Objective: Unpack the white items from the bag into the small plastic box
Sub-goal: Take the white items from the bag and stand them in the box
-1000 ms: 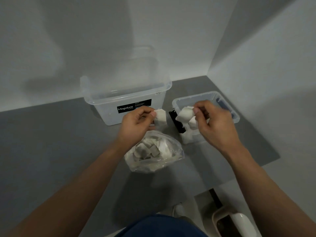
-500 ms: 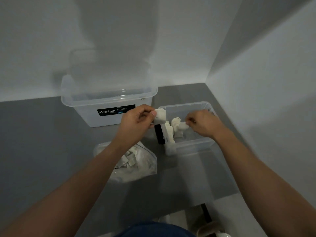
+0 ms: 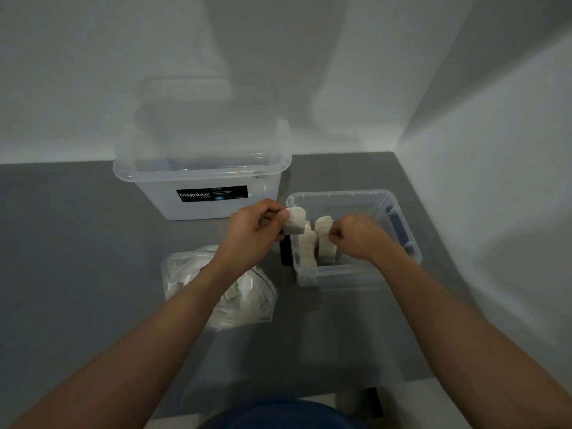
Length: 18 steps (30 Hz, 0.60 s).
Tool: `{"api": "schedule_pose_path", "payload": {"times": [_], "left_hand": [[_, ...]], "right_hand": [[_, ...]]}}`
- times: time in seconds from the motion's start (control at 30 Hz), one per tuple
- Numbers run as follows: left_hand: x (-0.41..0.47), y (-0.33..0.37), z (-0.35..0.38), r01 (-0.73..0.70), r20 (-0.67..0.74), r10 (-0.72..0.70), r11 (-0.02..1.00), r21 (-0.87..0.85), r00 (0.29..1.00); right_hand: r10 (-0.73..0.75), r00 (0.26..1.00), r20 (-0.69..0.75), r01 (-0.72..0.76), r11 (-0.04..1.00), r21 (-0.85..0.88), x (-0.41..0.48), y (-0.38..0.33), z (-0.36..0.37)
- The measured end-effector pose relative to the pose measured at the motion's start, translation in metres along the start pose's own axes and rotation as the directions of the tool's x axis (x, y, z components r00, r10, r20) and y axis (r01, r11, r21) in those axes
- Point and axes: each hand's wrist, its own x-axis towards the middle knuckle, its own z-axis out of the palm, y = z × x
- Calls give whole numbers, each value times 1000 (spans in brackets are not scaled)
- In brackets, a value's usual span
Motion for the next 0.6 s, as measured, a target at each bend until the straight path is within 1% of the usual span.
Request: {"api": "schedule_pose_path", "payload": {"times": [0.1,0.13,0.2,0.27,0.33,0.4,0.47,0.53,0.6], "left_hand": [[1,1,6,-29,24,28,998,63,999],[1,1,6,-41,30,39,996,76,999],[2,1,6,-68,54,62,991,113,997],[3,-1,5,-114,92,97,974,197,991],[3,1,6,-164,116,136,948,274,984],[2,5,9,-213,128,182,931,297,975],[1,7,11,-257,149,220,915,311,964],[-1,9,13,-278,168,234,904,325,958],[-2,10,14,-272,161,231,910,314,960]], "right_hand": [[-6,1000,-21,7,1000,21,-9,0,-8],[-17,998,-58,19,999,46,-13,1,-13],[-31,979,-203,65,984,163,-27,1,-28],[-48,935,-353,169,931,322,-47,-5,-42],[-90,907,-412,272,871,409,-66,-17,-53],[-153,903,-401,324,856,403,-78,-29,-58],[-192,902,-388,334,878,343,-82,-38,-57],[-193,893,-407,328,897,296,-81,-42,-54],[-180,881,-438,327,900,289,-81,-43,-53]]}}
